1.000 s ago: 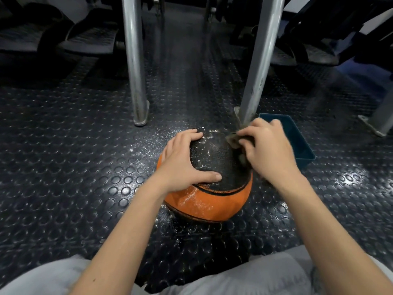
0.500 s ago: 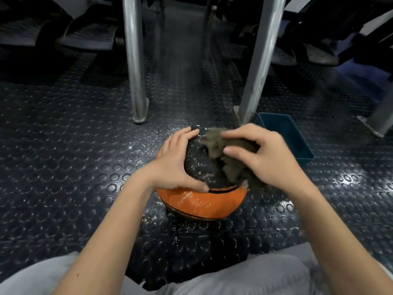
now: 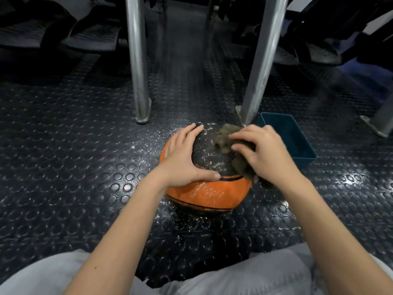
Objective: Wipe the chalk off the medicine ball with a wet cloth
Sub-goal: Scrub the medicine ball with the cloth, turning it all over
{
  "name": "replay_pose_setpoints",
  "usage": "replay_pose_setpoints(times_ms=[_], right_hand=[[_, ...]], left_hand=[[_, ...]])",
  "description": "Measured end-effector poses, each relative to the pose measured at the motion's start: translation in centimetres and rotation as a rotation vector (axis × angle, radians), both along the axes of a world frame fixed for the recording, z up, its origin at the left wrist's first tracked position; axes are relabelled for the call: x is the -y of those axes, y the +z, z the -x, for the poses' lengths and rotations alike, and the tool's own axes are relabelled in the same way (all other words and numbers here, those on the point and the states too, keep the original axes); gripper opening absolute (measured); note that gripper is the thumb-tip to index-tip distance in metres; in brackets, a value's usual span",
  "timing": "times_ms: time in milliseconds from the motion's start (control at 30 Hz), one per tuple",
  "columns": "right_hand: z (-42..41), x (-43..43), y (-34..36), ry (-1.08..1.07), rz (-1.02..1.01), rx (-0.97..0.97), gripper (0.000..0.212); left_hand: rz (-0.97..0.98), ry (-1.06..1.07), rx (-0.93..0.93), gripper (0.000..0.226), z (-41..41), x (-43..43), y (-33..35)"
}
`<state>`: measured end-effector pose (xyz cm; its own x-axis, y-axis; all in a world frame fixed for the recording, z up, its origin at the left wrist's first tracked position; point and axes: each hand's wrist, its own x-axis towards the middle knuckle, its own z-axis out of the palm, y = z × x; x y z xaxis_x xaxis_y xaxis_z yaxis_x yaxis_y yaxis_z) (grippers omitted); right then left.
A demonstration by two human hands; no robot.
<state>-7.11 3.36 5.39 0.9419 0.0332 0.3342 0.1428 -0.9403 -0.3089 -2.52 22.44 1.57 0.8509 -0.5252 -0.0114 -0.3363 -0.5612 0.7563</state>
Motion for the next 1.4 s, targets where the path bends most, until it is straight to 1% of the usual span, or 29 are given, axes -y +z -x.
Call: replay_pose_setpoints(times_ms=[33, 67, 133, 200, 233, 267, 333, 367, 400, 433, 467, 500, 533, 567, 633, 700, 733, 767, 833, 900, 967, 1000, 1067, 1133, 1200, 1233, 1300, 1333, 1400], right_hand=[[-0.1, 0.5, 0.1, -0.093, 0.027, 0.035, 0.023], [-0.1, 0.4, 0.2, -0.123, 0.028, 0.085, 0.023], [0.1, -1.4, 0.4, 0.003, -0.010, 0.178, 0.021], [0.5, -3.1, 0.0, 0.160, -0.052, 0.149, 0.020], [0.4, -3.3, -0.2, 0.169, -0.053, 0.103, 0.020], [0.1, -2.9, -0.3, 0.117, -0.025, 0.066, 0.020], [-0.7, -1.1, -0.1, -0.094, 0.109, 0.044, 0.023], [-0.6, -0.1, 0.1, -0.198, 0.156, 0.055, 0.024], [-0.6, 0.3, 0.5, -0.239, 0.147, 0.093, 0.024], [-0.3, -0.1, 0.7, -0.189, 0.103, 0.152, 0.022], [0.0, -1.0, 0.9, -0.090, 0.052, 0.195, 0.020], [0.3, -2.1, 0.8, 0.023, 0.010, 0.196, 0.019], [0.5, -3.0, 0.5, 0.111, -0.020, 0.157, 0.019], [0.4, -3.4, 0.1, 0.140, -0.037, 0.104, 0.019], [-0.3, -2.5, -0.4, 0.032, -0.008, 0.048, 0.021], [-0.5, -0.5, -0.3, -0.139, 0.063, 0.067, 0.023], [-0.3, 0.2, -0.1, -0.194, 0.048, 0.078, 0.023], [0.1, 0.2, 0.3, -0.191, 0.001, 0.095, 0.023], [0.7, -0.7, 1.0, -0.068, -0.103, 0.112, 0.023], [1.0, -1.3, 1.0, 0.062, -0.138, -0.001, 0.026], [0.8, -0.5, 0.2, 0.056, -0.113, -0.147, 0.029], [0.6, 0.4, -0.2, 0.000, -0.073, -0.156, 0.030], [0.6, 2.0, -0.3, -0.139, -0.016, -0.106, 0.031], [0.7, 2.5, 0.5, -0.181, -0.114, -0.027, 0.034], [0.7, 1.7, 1.2, -0.044, -0.230, 0.024, 0.040], [0.8, 1.1, 1.3, 0.054, -0.226, 0.013, 0.043], [1.1, -0.1, 0.6, 0.191, -0.168, -0.090, 0.046], [1.3, -0.4, 0.1, 0.207, -0.137, -0.145, 0.045], [1.9, 0.0, -0.2, 0.205, -0.098, -0.154, 0.046]], left_hand=[[0.000, 0.003, 0.004, 0.116, 0.0, 0.1, 0.0], [0.002, 0.009, 0.006, 0.117, -0.1, 0.2, -0.1], [0.015, 0.035, 0.005, 0.125, 0.0, 0.2, -0.3], [0.024, 0.054, 0.022, 0.130, 0.1, 0.2, -0.4], [0.027, 0.048, 0.024, 0.129, 0.2, 0.2, -0.3], [0.026, 0.034, 0.020, 0.127, 0.2, 0.3, -0.3], [0.016, 0.011, 0.018, 0.119, 0.3, 0.4, -0.1], [0.012, 0.006, 0.019, 0.117, 0.3, 0.5, -0.1], [0.014, 0.003, 0.024, 0.116, 0.2, 0.5, 0.0], [0.019, 0.004, 0.028, 0.116, 0.2, 0.5, 0.0], [0.024, 0.008, 0.034, 0.117, 0.3, 0.5, 0.0], [0.027, 0.010, 0.042, 0.117, 0.4, 0.6, 0.1], [0.028, 0.012, 0.049, 0.116, 0.5, 0.7, 0.0], [0.030, 0.013, 0.055, 0.116, 0.5, 0.7, 0.0], [0.035, 0.017, 0.056, 0.115, 0.6, 0.8, -0.1], [0.032, 0.020, 0.042, 0.115, 0.5, 0.7, -0.1], [0.035, 0.020, 0.035, 0.115, 0.4, 0.6, -0.2], [0.044, 0.025, 0.030, 0.116, 0.3, 0.5, -0.2], [0.064, 0.046, 0.030, 0.120, 0.3, 0.4, -0.3], [0.069, 0.067, 0.033, 0.118, 0.3, 0.5, -0.2], [0.082, 0.070, 0.024, 0.113, 0.3, 0.5, -0.2], [0.087, 0.073, 0.019, 0.112, 0.3, 0.5, -0.3], [0.085, 0.091, 0.022, 0.111, 0.2, 0.5, -0.4], [0.091, 0.119, 0.044, 0.113, 0.1, 0.4, -0.6], [0.097, 0.118, 0.062, 0.113, 0.0, 0.1, -0.7], [0.098, 0.106, 0.068, 0.113, -0.1, 0.0, -0.8], [0.101, 0.081, 0.081, 0.112, -0.1, -0.1, -0.8], [0.102, 0.072, 0.082, 0.112, -0.1, -0.2, -0.8], [0.104, 0.054, 0.073, 0.112, -0.1, -0.1, -0.9]])
